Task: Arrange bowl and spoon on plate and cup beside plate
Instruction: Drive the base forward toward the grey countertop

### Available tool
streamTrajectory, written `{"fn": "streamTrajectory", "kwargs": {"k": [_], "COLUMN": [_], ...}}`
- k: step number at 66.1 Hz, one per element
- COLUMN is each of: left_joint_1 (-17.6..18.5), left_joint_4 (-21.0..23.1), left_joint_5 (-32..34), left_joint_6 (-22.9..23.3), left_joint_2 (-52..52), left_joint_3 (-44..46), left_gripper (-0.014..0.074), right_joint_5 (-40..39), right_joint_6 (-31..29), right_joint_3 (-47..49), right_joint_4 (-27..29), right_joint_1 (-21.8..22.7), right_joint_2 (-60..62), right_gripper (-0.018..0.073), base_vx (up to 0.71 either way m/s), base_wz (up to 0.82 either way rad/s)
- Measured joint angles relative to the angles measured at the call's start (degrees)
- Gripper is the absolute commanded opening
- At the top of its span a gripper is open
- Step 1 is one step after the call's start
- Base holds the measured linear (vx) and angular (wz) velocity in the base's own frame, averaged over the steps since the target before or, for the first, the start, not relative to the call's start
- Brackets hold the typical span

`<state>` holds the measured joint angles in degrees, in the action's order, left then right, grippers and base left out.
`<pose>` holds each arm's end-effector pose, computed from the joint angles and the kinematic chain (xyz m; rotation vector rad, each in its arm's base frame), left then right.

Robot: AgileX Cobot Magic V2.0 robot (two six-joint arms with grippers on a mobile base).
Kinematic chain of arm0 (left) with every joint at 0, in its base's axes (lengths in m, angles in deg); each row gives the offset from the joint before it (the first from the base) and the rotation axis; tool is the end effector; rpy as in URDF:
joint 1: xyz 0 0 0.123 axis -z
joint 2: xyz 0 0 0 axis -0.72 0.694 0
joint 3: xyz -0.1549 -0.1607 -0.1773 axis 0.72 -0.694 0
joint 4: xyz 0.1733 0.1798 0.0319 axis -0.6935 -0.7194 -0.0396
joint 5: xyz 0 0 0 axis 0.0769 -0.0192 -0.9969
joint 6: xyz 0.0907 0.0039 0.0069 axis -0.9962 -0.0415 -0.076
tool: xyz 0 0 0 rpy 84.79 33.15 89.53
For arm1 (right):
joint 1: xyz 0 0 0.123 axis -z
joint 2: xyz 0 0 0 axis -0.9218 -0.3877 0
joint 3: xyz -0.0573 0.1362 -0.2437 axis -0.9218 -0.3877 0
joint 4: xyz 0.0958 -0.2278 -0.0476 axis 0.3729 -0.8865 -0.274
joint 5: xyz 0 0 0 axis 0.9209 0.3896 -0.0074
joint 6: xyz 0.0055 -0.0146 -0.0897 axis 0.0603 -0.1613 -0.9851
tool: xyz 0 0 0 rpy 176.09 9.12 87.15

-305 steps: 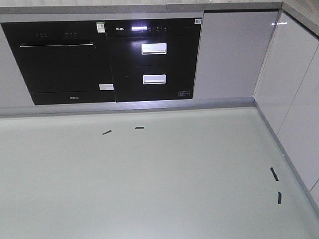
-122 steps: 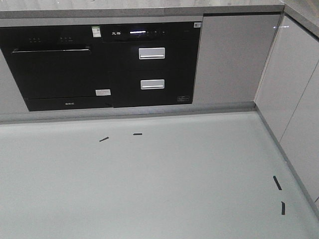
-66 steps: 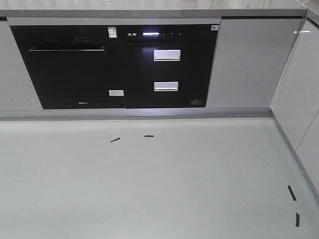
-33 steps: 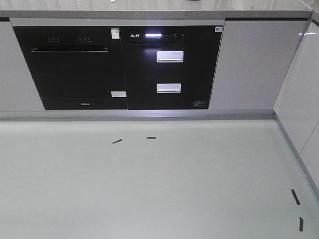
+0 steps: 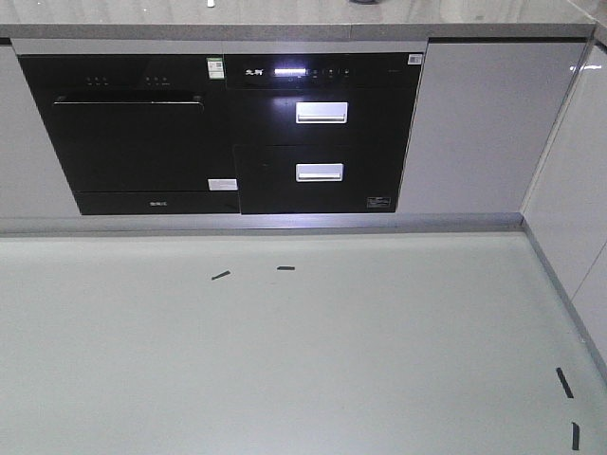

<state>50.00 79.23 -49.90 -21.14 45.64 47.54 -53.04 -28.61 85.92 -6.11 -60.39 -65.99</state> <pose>0.0566 -0.0027 0.1954 -0.0114 1.6074 -0.0977 0.0555 -0.0086 0.1871 -0.0239 1.6990 -0.2319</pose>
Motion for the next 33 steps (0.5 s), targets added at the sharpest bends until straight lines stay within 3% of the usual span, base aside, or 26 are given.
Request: {"fn": "streamTrajectory", "kwargs": {"k": [33], "left_joint_1": [0.0], "left_joint_4": [0.0], "left_joint_5": [0.0], "left_joint_6": [0.0], "left_joint_2": [0.0], "left_joint_3": [0.0], "left_gripper": [-0.0006], "right_joint_5": [0.0], "right_joint_6": [0.0], "right_joint_3": [0.0], "right_joint_4": [0.0], "right_joint_1": [0.0], "right_joint_2": [0.0], "right_gripper": [-0.0006], "base_vx": [0.1], "base_wz": [-0.01]}}
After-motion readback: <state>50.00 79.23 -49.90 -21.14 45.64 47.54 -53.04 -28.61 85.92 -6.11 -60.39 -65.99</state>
